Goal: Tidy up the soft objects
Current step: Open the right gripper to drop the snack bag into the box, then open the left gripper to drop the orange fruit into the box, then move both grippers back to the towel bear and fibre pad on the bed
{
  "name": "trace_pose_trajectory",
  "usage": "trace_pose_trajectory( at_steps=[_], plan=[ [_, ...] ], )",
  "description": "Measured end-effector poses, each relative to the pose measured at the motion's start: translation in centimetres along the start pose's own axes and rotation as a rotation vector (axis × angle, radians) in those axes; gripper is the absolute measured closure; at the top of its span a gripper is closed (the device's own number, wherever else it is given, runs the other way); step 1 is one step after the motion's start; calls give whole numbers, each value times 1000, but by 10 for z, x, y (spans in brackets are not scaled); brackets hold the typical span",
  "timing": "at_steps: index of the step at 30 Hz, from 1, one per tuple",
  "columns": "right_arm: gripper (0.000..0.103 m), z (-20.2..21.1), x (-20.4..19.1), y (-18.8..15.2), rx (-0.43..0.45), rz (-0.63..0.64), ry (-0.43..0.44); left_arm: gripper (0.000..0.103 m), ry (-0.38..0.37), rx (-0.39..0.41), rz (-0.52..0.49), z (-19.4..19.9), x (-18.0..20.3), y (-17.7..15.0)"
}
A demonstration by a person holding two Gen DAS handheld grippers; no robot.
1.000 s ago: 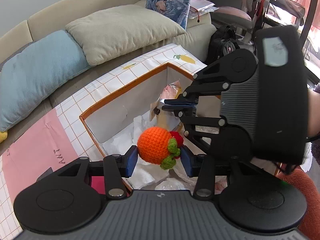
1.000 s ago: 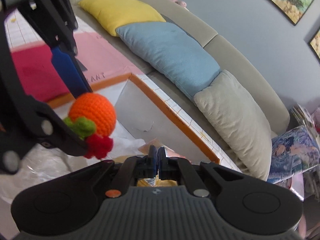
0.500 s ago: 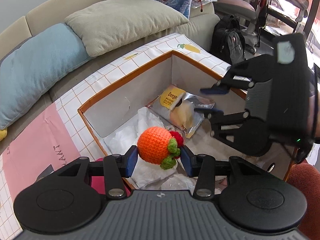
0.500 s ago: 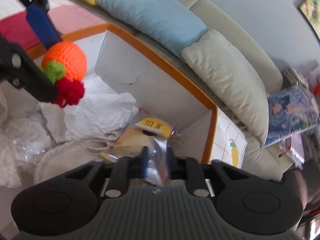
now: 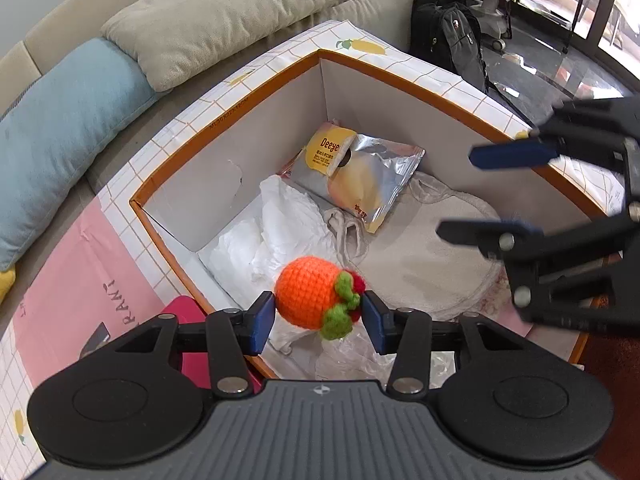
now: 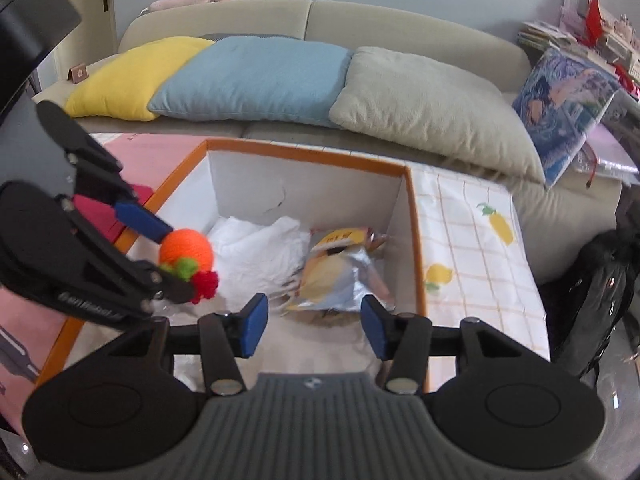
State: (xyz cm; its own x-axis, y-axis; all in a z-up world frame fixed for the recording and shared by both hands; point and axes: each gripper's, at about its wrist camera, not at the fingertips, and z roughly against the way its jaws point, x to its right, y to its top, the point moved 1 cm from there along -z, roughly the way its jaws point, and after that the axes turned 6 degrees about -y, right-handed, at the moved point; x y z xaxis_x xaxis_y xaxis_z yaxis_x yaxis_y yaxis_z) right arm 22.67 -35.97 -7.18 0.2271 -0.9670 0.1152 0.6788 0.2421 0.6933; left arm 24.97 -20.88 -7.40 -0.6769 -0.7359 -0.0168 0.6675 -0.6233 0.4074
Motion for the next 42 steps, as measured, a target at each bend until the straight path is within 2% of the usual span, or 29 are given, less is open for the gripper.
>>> trace_pose_trajectory(
  at_steps=[6,8,13,16,19,23,28,35,42],
  plan=[
    [50,4,-14,-14,-40,-8,3,42,-9,33,30,13,0,-5],
    [45,7,-16,-16,-46,-24,5,42,-16,57,38,23,0,-8],
    [38,16,-27,-16,-62,-37,3,42,-36,137,54,52,2,-23],
    [32,25,-35,-15,-70,-59,0,42,-23,201,51,73,5,-38],
    [30,37,-45,-16,-69,-88,14,42,-5,259,59,93,8,-56],
    [30,52,-60,-19,-65,-131,23,42,-3,344,66,119,10,-81],
    [29,72,-80,-21,-53,-189,56,42,3,420,137,143,8,-113],
    [26,91,-117,-18,-33,-226,101,42,102,413,217,154,-5,-158],
    [26,94,-163,-20,-52,-227,121,42,118,395,383,155,-29,-210]
  ],
)
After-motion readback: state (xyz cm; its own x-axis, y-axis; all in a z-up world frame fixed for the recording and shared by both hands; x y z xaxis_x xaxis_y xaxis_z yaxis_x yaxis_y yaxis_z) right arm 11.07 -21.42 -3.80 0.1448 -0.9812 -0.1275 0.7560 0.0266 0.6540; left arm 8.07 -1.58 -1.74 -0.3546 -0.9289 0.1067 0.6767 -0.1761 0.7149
